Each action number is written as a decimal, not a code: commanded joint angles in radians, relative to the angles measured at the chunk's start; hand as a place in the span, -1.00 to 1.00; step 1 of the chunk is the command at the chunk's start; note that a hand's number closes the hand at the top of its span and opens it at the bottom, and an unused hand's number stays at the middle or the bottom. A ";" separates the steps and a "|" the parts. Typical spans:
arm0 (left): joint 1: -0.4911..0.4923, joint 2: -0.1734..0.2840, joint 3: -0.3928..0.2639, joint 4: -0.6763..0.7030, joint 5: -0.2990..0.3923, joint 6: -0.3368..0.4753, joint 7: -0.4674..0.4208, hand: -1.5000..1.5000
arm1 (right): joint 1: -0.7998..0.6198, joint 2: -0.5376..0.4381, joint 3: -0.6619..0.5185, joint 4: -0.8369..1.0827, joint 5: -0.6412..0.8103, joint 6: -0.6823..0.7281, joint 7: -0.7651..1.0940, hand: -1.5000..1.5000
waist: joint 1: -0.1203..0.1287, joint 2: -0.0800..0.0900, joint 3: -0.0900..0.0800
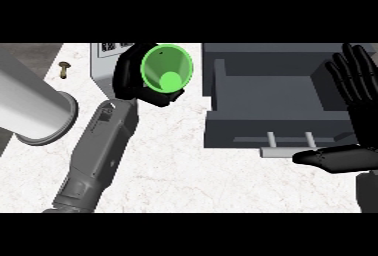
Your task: Pick up the cup, place it into the drawer and close the drawer
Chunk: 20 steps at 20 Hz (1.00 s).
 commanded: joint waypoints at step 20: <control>-0.526 -0.014 -0.376 0.369 0.202 0.432 0.439 1.00 | -0.110 0.003 0.014 0.111 0.012 0.015 -0.061 -1.00 | -0.111 0.032 0.001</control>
